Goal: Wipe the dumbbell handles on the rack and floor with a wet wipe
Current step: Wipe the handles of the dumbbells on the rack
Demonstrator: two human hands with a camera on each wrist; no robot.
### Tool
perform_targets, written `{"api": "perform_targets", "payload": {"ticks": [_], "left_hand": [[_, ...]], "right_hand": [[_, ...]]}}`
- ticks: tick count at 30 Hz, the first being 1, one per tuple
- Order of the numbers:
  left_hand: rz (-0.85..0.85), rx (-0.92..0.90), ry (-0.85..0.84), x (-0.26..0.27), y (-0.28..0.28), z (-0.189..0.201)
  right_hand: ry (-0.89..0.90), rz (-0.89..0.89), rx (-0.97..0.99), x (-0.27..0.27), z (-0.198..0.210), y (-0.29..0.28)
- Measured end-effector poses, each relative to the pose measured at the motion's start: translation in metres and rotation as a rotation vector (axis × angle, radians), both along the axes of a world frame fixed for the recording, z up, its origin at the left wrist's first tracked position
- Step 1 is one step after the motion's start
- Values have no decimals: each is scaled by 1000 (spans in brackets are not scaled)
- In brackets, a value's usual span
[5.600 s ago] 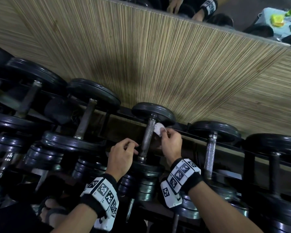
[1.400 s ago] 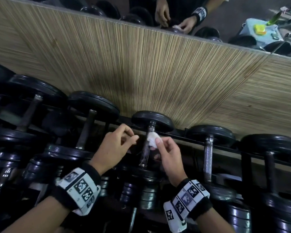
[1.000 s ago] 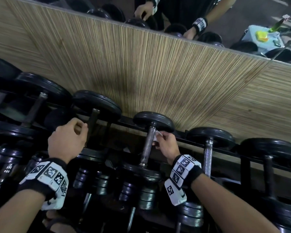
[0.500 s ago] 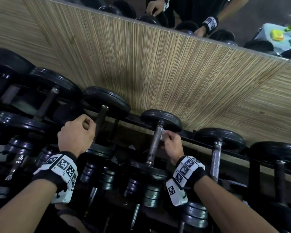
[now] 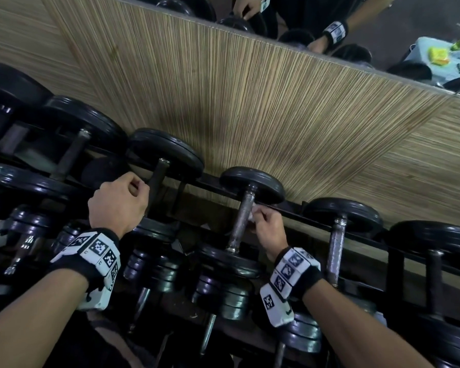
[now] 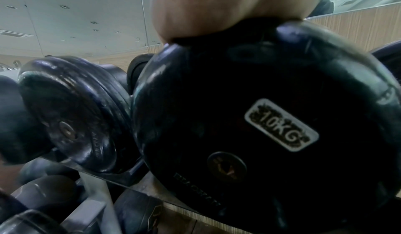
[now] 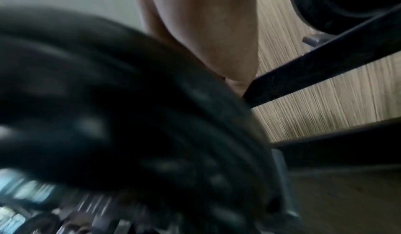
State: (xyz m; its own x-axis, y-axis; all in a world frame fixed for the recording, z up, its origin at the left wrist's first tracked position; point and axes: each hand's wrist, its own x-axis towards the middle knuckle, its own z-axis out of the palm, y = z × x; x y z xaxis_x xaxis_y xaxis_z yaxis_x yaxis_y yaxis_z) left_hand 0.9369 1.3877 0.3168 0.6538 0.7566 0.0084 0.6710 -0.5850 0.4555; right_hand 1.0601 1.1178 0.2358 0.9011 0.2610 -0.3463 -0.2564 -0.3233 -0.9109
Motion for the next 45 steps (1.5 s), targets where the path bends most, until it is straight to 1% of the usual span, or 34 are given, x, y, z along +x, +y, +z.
{"api": "perform_targets", "payload": {"ticks": [4, 9, 13, 16, 20, 25, 29, 31, 36, 41, 45], "left_hand": [[4, 9, -2, 1, -2, 1], [11, 1, -12, 0, -2, 2], [19, -5, -22, 0, -3, 3], [30, 0, -18, 0, -3, 3], [27, -4, -15, 0, -3, 4], [33, 0, -15, 1, -4, 5], [31, 0, -16, 0, -3, 4], [24, -3, -15, 0, -4, 5], [30, -8, -26, 0, -4, 5], [19, -7, -33, -1, -3, 3], [20, -15, -31, 0, -1, 1]], "right_hand": [[-42, 32, -6, -13, -4, -12], [-73, 48, -68, 0, -8, 6], [-103, 123, -64, -16, -6, -12], [-77, 123, -46, -17, -9, -12], [37, 80, -52, -7, -19, 2], [12, 182, -15, -29, 1, -22], [-47, 178, -41, -23, -6, -10], [-33, 187, -43, -23, -5, -6], [33, 278, 48, -35, 13, -28], [29, 319, -18, -27, -1, -16], [63, 347, 11, -29, 0, -27]]}}
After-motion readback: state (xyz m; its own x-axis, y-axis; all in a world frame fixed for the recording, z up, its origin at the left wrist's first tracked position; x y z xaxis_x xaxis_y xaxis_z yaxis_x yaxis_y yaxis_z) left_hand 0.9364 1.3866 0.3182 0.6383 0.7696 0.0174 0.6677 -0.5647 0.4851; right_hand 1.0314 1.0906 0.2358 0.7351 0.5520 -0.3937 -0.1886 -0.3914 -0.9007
